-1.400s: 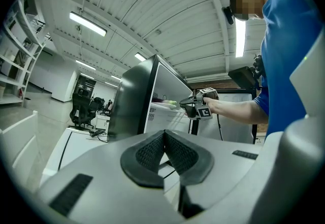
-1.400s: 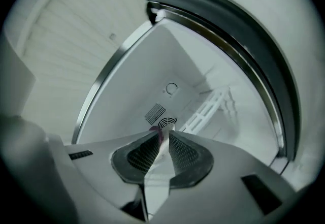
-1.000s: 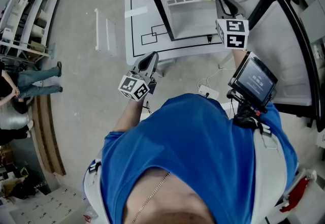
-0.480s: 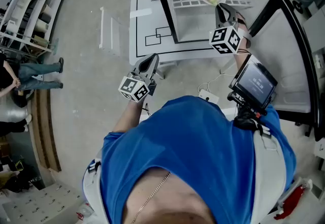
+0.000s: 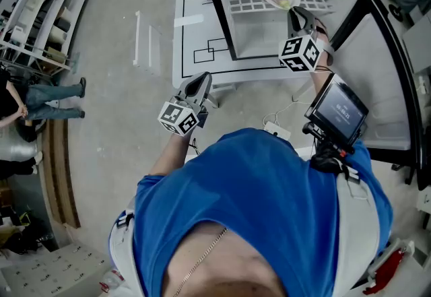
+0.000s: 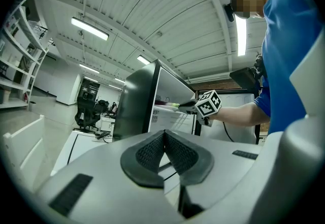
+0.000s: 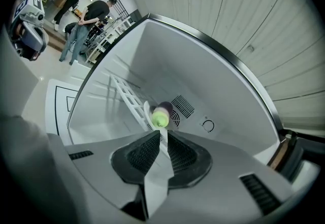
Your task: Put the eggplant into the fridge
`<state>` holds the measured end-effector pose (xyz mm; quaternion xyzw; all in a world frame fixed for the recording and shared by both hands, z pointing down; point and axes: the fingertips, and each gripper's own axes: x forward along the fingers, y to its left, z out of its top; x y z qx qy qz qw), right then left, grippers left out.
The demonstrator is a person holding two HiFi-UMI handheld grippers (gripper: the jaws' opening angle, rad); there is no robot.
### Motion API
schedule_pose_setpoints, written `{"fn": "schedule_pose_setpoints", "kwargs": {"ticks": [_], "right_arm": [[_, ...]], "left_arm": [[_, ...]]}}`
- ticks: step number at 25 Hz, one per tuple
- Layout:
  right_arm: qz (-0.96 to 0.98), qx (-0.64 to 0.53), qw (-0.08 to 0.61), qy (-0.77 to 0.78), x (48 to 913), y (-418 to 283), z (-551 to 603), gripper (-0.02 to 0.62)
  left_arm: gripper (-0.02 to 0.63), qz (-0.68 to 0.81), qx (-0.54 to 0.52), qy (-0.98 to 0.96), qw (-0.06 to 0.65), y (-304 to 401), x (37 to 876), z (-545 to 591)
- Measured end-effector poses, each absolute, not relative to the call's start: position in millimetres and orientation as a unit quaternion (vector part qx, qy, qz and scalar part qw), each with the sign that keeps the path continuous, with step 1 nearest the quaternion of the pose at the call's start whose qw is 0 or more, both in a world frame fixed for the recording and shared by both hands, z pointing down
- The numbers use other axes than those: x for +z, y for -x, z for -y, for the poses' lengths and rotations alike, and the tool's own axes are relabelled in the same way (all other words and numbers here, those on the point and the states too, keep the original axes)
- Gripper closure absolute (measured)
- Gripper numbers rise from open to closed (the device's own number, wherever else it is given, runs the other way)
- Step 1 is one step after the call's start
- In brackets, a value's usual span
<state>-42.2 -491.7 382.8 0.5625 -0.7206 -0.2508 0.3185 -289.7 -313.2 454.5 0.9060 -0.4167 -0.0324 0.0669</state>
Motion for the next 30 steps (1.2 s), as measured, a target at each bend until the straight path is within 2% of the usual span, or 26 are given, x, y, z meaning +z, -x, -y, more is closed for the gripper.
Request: {"fn": "schedule_pose_setpoints", "kwargs": {"ticks": [10,21,30], "right_arm": [[0.733,-0.229,0.284,-0.574,381,37,479,0.549],[0.783,-0.087,0.126,-0.602,370,25,396,0.549],[0.781,-0.079,0.118,-0.608,383,23,367,0.549]], "left_arm": [[0.597,0.423,-0.063,-0.901,0.077,281,441,321],[0.598,0.393,-0.119,-0.905,0.111,254,394,316],[0.598,0.369,-0.113,-0.915,0.117,240,399,322]]}}
